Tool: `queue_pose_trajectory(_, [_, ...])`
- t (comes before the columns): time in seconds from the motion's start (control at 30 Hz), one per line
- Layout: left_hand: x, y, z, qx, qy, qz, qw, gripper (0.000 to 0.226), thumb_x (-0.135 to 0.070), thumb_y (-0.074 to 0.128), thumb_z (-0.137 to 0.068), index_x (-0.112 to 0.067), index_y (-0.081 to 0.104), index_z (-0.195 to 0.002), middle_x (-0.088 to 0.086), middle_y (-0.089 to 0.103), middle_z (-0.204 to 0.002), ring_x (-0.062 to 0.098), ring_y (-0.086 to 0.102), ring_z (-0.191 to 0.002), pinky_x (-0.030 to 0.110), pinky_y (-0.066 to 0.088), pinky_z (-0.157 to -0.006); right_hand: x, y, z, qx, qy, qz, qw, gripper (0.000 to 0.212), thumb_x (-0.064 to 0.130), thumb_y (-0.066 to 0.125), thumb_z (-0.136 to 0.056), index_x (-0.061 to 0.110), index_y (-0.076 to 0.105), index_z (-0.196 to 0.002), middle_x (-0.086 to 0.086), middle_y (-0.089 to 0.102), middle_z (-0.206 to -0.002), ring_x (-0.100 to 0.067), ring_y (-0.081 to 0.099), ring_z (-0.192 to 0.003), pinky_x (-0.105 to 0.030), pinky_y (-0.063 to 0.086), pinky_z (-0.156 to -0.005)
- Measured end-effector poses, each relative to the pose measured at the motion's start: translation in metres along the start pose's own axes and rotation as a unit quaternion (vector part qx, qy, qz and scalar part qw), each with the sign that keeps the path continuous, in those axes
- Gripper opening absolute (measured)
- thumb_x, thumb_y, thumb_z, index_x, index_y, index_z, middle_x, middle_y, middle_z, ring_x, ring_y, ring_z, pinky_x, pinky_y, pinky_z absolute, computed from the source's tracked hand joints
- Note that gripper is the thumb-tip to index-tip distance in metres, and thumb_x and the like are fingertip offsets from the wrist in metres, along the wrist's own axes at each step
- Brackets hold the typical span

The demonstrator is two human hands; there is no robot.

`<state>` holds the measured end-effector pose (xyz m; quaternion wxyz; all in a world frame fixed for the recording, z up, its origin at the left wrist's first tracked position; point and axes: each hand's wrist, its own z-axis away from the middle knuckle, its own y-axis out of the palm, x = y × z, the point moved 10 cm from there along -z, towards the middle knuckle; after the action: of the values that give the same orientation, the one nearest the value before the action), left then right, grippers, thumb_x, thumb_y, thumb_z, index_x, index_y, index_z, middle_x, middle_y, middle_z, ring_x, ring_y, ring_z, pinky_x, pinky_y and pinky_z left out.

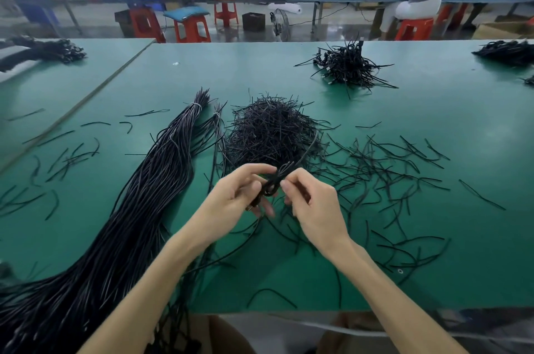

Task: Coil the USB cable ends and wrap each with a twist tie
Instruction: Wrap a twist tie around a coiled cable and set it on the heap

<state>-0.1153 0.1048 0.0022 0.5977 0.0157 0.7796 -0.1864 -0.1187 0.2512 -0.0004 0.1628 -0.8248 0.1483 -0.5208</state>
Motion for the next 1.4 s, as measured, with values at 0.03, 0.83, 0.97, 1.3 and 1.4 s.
queue_pose_trajectory(0.03, [-0.006,-0.002,0.002,0.009,0.010,0.014,1.000,0.033,0.002,0.041,-0.106,-0.004,0.055,-0.135,0.022,0.068,-0.107,0.030,0.074,-0.084,0.036,0.059,-0.073,0.004,-0.002,0.000,0.002,-0.004,-0.008,1.000,0.021,0.021,0.059,-0.102,0.017,0.056,-0.082,-0.001,0.058,-0.065,-0.020,0.050,-0.056,-0.035,0.045,-0.057])
queue_pose_trajectory(0.83, [-0.078,-0.002,0.011,-0.019,0.159,-0.342,0.926,0.028,-0.041,0.043,-0.108,-0.021,0.060,-0.099,-0.016,0.054,-0.094,0.012,0.055,-0.080,0.037,0.049,-0.070,0.070,-0.022,0.007,0.033,-0.094,-0.015,0.995,0.019,0.012,0.059,-0.102,0.014,0.054,-0.084,0.006,0.058,-0.072,-0.016,0.053,-0.066,-0.025,0.043,-0.061])
queue_pose_trajectory(0.97, [-0.059,-0.001,0.005,-0.078,0.054,-0.245,0.965,0.042,-0.037,0.040,-0.110,-0.027,0.053,-0.070,-0.014,0.050,-0.061,0.006,0.044,-0.056,0.026,0.034,-0.056,0.060,-0.021,0.005,-0.022,-0.087,0.019,0.996,0.018,0.013,0.057,-0.102,0.009,0.057,-0.085,0.005,0.057,-0.073,-0.017,0.052,-0.067,-0.032,0.045,-0.062])
queue_pose_trajectory(1.3, [-0.023,0.006,0.009,0.080,-0.098,0.115,0.985,0.034,-0.015,0.044,-0.107,0.004,0.054,-0.133,0.014,0.070,-0.086,0.026,0.061,-0.068,0.031,0.055,-0.073,0.069,-0.014,0.019,-0.031,-0.221,0.255,0.941,0.012,0.005,0.058,-0.099,0.006,0.060,-0.088,-0.003,0.058,-0.078,-0.024,0.056,-0.067,-0.041,0.051,-0.059])
queue_pose_trajectory(1.4, [-0.035,0.018,0.015,0.128,-0.025,0.105,0.986,0.034,-0.006,0.054,-0.100,0.000,0.054,-0.133,0.010,0.066,-0.087,0.022,0.060,-0.072,0.031,0.053,-0.074,0.065,-0.009,0.021,-0.007,-0.195,0.228,0.954,0.013,-0.001,0.058,-0.091,0.003,0.066,-0.101,-0.005,0.066,-0.085,-0.026,0.061,-0.073,-0.036,0.051,-0.063])
